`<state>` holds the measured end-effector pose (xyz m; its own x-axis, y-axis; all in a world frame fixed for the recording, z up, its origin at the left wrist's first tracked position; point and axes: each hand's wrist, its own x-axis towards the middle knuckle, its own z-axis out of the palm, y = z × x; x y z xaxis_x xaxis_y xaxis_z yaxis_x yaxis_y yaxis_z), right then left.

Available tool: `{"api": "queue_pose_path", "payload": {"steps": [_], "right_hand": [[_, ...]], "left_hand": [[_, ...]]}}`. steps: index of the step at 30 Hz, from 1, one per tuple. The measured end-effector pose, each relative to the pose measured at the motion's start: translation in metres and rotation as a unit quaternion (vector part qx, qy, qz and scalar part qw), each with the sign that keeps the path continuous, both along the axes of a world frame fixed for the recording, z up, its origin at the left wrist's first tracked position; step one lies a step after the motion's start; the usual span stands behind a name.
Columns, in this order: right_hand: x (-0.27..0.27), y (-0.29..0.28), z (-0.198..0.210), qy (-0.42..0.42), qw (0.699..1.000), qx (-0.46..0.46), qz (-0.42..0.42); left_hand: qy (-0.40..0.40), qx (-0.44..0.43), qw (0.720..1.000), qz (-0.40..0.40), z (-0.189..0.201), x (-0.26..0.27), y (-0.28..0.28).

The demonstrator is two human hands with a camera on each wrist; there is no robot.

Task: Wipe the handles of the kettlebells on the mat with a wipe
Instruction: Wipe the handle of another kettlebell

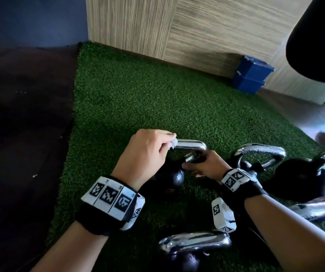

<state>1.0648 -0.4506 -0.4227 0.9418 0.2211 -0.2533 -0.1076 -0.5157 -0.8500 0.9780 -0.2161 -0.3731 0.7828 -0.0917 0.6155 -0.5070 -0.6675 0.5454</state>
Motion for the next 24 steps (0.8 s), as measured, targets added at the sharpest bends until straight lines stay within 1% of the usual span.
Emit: {"api": "queue_pose_path", "payload": {"steps": [2,4,6,8,12,14,16,17,18,21,24], "right_hand": [[-0.005,0.000,0.000,0.000,1.000,0.022,-0.004],[-0.008,0.001,0.000,0.009,0.999,0.049,-0.010],[-0.010,0.002,-0.001,0.027,0.997,0.073,-0.023],[-0.011,0.002,-0.002,0.035,0.995,0.090,-0.029],[-0.011,0.002,-0.002,0.046,0.992,0.114,-0.027],[-0.011,0.003,-0.003,0.038,0.993,0.113,-0.026],[-0.011,0.002,-0.006,0.032,0.992,0.119,-0.028],[-0.010,0.002,-0.007,0.032,0.991,0.124,-0.031],[-0.010,0.002,-0.008,0.035,0.990,0.128,-0.036],[-0.006,0.000,-0.010,0.046,0.989,0.133,-0.045],[-0.005,-0.002,-0.009,0.060,0.988,0.133,-0.046]], "left_hand": [[0.007,-0.045,0.999,-0.001,-0.006,-0.001,0.010],[0.014,-0.095,0.995,0.034,-0.022,-0.006,0.027],[0.039,-0.153,0.985,0.066,-0.039,-0.012,0.039],[0.059,-0.205,0.975,0.064,-0.052,-0.014,0.039],[0.033,-0.227,0.971,0.068,-0.067,-0.015,0.032],[0.067,-0.281,0.955,0.066,-0.082,-0.017,0.031],[0.134,-0.354,0.924,0.055,-0.094,-0.018,0.024],[0.152,-0.373,0.914,0.053,-0.100,-0.017,0.020],[0.156,-0.377,0.911,0.055,-0.104,-0.015,0.018],[0.151,-0.371,0.915,0.042,-0.110,-0.009,0.015],[0.166,-0.378,0.911,0.026,-0.111,-0.008,0.016]]}}
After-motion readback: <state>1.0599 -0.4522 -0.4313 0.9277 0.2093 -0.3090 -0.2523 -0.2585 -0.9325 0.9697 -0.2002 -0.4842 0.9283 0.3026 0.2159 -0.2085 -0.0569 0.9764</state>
